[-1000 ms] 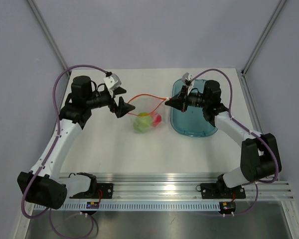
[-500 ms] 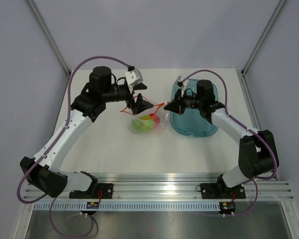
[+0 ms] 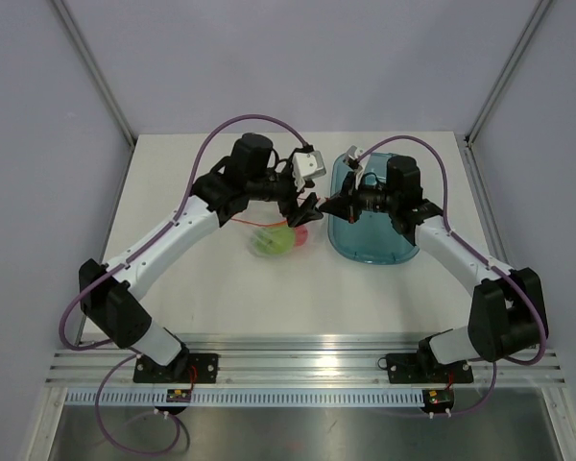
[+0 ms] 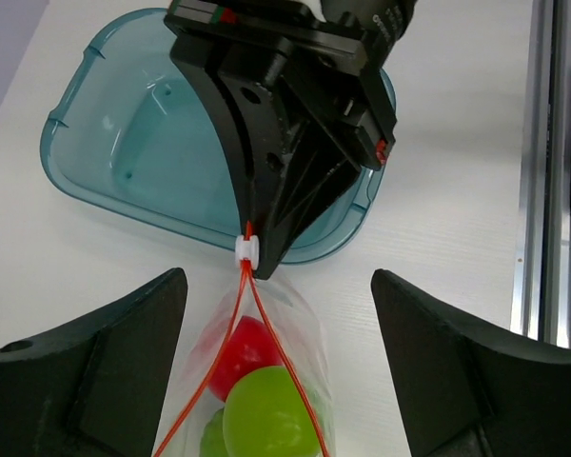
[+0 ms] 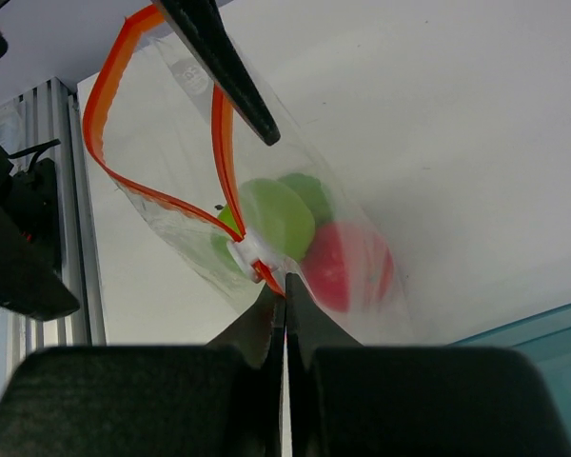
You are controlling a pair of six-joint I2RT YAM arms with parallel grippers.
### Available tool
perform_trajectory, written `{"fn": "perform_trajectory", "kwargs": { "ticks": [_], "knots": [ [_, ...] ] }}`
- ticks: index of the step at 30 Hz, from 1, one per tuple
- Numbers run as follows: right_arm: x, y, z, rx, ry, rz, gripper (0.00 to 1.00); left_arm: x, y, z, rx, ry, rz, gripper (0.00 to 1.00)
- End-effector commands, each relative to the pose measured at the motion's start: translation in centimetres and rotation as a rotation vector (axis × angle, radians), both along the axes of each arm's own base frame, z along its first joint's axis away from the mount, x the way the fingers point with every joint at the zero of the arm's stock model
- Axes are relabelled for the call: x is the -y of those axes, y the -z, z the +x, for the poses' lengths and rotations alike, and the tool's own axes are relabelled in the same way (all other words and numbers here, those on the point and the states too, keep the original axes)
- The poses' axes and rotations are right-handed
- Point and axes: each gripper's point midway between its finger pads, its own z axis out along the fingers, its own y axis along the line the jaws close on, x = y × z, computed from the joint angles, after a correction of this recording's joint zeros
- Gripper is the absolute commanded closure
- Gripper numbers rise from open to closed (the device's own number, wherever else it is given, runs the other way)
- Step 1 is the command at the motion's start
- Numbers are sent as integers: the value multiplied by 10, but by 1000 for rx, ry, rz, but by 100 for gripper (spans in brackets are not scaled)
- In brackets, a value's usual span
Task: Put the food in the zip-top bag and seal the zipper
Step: Zip the zipper food storage bag at the center of the board.
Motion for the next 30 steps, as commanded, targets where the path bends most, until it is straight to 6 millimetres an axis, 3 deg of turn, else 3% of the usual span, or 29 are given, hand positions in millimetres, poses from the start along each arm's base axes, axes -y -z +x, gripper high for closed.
{"fn": "perform_trajectory", "kwargs": {
  "ticks": [1, 14, 23, 24, 28, 30],
  "knots": [
    [-3, -18, -10, 56, -28, 26, 100, 7, -26, 13, 85, -3, -48, 22],
    [0, -24, -19, 73, -40, 25, 100, 22, -17, 23, 51, 16, -62, 40],
    [-1, -23, -19, 64, -42, 24, 100, 24, -21, 22, 54, 21, -88, 60],
    [0, -22, -19, 65, -41, 23, 100, 23, -19, 21, 50, 24, -85, 65],
    [-1, -22, -19, 62, -42, 25, 100, 24, -14, 20, 36, 34, -75, 67],
    [0, -22, -18, 64, -41, 25, 100, 24, -13, 20, 33, 35, -73, 63]
  ]
}}
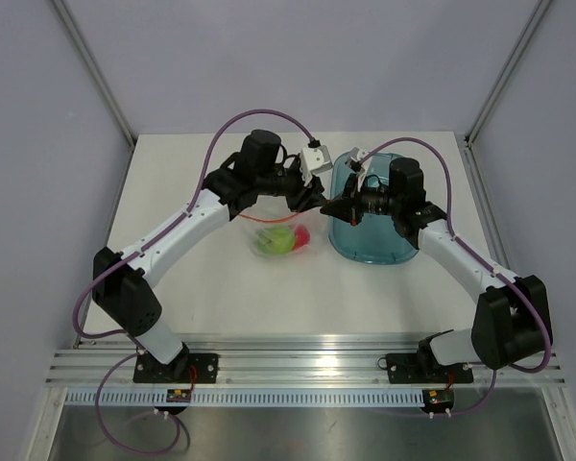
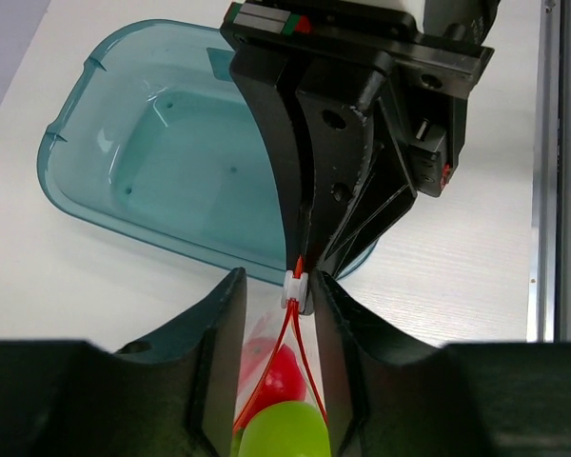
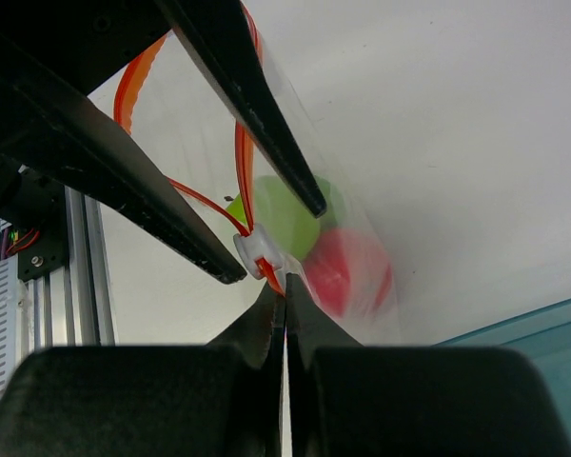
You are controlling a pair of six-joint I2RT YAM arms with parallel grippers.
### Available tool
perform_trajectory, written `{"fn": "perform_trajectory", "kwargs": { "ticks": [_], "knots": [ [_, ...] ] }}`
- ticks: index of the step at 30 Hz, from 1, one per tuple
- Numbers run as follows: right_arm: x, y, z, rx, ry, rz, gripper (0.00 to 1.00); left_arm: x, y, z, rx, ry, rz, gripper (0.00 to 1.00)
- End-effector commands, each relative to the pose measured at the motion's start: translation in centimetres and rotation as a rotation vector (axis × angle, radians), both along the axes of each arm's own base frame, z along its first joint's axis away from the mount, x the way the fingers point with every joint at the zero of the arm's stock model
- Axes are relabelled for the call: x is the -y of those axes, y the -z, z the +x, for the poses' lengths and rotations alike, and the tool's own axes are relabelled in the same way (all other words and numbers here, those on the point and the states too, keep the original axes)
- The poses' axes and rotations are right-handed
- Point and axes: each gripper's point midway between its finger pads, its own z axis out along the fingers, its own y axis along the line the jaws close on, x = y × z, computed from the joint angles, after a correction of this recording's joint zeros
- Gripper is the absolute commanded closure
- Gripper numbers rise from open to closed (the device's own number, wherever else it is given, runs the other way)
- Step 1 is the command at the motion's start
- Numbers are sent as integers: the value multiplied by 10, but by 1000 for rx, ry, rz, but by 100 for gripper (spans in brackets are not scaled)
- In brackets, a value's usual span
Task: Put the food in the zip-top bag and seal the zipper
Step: Zip the zipper food storage bag at the center of the board.
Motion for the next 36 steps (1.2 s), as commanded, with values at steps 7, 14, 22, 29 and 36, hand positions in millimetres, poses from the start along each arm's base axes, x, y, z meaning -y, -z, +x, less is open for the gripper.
{"fn": "perform_trajectory", "kwargs": {
  "ticks": [7, 14, 22, 29, 36],
  "knots": [
    [-4, -20, -7, 60, -36, 26, 100, 6, -15, -2, 36, 51, -28, 69],
    [-4, -19, -7, 57, -35, 26, 100, 7, -11, -3, 17, 60, -25, 63],
    [-4, -19, -3, 55, -22, 34, 100, 6, -11, -5, 17, 66, -19, 100],
    [2, -26, 13, 75, 88, 90, 100, -5, -3, -8, 8, 60, 8, 100],
    [15, -36, 26, 58, 197, 158, 100, -20, 4, -4, -18, 35, 13, 100]
  ]
}}
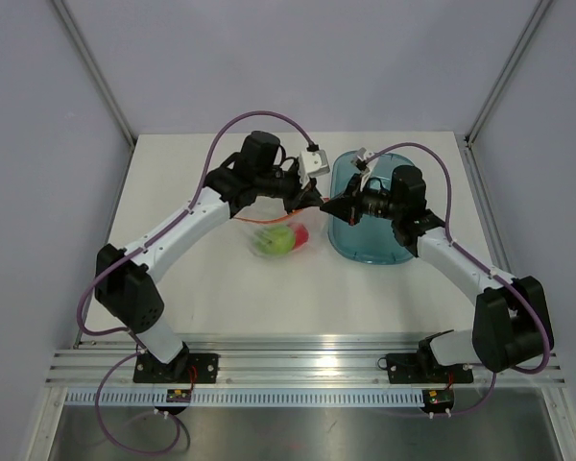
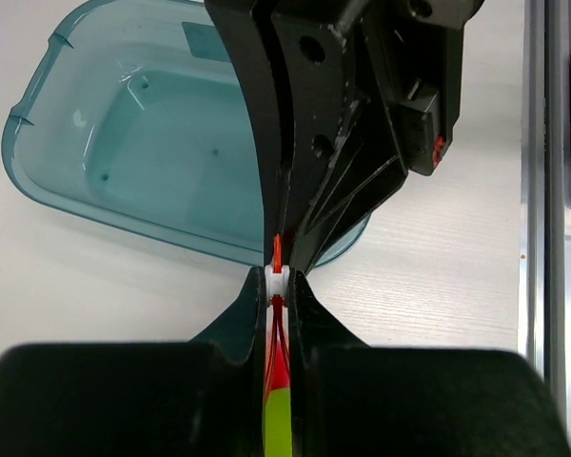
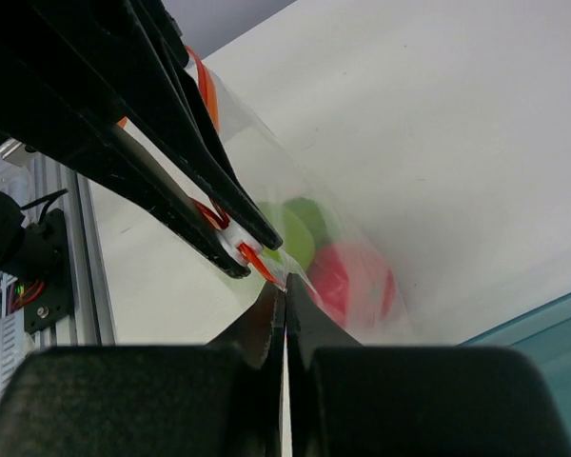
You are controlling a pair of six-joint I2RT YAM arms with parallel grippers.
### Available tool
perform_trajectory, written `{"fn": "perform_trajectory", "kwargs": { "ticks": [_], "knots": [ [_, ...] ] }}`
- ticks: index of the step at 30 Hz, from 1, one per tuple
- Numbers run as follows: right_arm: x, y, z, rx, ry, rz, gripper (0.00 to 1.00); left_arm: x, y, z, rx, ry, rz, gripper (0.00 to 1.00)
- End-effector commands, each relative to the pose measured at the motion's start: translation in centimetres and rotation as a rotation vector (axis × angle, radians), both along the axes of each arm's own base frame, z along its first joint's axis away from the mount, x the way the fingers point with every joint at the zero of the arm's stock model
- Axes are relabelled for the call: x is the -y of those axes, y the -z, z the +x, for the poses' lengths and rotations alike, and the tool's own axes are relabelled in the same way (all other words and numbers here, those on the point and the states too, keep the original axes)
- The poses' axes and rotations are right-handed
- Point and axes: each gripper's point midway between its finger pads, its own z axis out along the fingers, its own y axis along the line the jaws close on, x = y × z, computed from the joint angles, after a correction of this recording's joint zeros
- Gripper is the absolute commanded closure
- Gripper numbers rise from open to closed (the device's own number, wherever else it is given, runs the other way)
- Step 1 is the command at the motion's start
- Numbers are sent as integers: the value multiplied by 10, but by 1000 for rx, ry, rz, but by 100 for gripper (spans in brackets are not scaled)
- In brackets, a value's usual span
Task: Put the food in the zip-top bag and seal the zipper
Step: Zip the zipper food storage bag at the center of the board.
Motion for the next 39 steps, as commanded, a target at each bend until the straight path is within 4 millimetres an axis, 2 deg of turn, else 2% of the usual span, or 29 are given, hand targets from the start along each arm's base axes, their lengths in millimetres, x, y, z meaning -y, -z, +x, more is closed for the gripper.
{"fn": "perform_trajectory", "kwargs": {
  "ticks": [1, 12, 15, 18, 20, 21, 22, 23, 26, 28, 29, 32, 39],
  "knots": [
    [14, -37, 20, 87, 123, 81, 100, -18, -9, -1, 12, -13, -12, 100],
    [28, -39, 50, 48, 287, 149, 100, -54, -4, 7, 10, -109, 9, 100],
    [33, -41, 58, 37, 334, 150, 100, -77, -1, 17, 10, -187, 19, 100],
    [37, -40, 63, 28, 362, 146, 100, -94, -4, 16, 15, -241, -4, 100],
    [38, -41, 67, 25, 379, 148, 100, -122, -1, 22, 20, -333, -9, 100],
    [38, -41, 68, 26, 383, 150, 100, -129, 0, 24, 14, -365, -10, 100],
    [38, -42, 69, 23, 384, 154, 100, -136, -7, 22, 32, -389, -24, 100],
    [38, -43, 70, 27, 383, 155, 100, -147, 0, 25, 25, -425, -23, 100],
    [36, -46, 70, 27, 375, 164, 100, -168, -12, 27, 62, -500, -63, 100],
    [37, -47, 71, 30, 379, 166, 100, -179, -8, 28, 54, -544, -68, 100],
    [37, -48, 71, 29, 379, 168, 100, -190, -14, 32, 78, -576, -90, 100],
    [39, -47, 74, 29, 395, 166, 100, -206, -12, 36, 48, -633, -122, 100],
    [39, -43, 76, 21, 402, 166, 100, -231, -4, 39, 10, -710, -115, 100]
  ]
}}
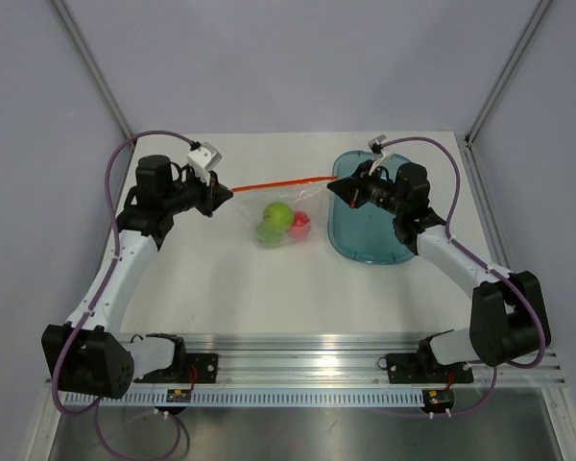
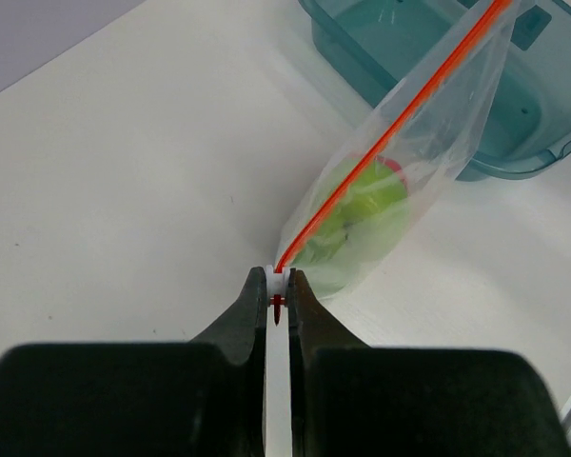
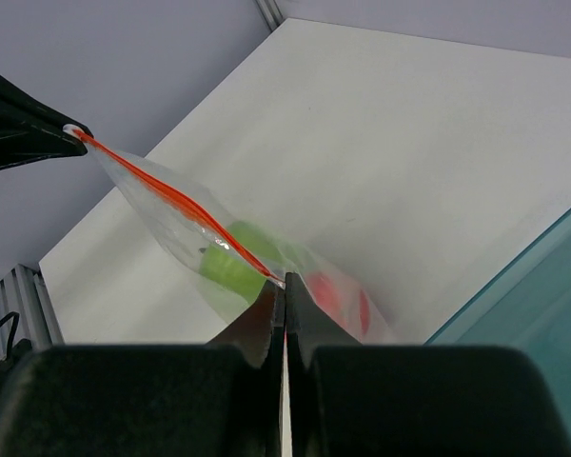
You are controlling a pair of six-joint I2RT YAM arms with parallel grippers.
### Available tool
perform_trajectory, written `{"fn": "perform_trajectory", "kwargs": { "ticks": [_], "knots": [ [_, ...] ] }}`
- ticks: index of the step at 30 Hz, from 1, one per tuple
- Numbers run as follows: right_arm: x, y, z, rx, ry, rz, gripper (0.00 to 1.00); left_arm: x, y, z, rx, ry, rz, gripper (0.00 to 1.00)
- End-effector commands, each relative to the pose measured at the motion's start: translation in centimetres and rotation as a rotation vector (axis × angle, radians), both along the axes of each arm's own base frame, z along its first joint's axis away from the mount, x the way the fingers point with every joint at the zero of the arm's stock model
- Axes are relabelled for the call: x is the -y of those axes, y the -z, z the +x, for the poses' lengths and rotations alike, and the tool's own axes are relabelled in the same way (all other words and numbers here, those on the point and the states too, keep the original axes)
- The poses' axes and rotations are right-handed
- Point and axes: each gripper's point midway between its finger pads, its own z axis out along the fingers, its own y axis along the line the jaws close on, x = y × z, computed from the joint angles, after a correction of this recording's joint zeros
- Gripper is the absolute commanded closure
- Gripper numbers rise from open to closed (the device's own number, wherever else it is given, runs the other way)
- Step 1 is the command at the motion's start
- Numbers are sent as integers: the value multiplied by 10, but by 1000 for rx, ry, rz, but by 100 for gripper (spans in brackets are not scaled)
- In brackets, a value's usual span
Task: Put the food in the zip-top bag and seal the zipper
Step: Zip the zipper food storage bag at the center of the board, then place the zipper food storage bag at the center of the board.
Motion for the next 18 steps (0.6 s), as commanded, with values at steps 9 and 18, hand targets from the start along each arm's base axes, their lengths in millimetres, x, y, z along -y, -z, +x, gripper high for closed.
{"fn": "perform_trajectory", "kwargs": {
  "ticks": [9, 18],
  "knots": [
    [5, -36, 38, 85, 55, 41, 100, -21, -34, 29, 83, -113, -88, 100],
    [-8, -95, 95, 309, 65, 79, 100, -9, -95, 82, 182, -114, -235, 100]
  ]
}}
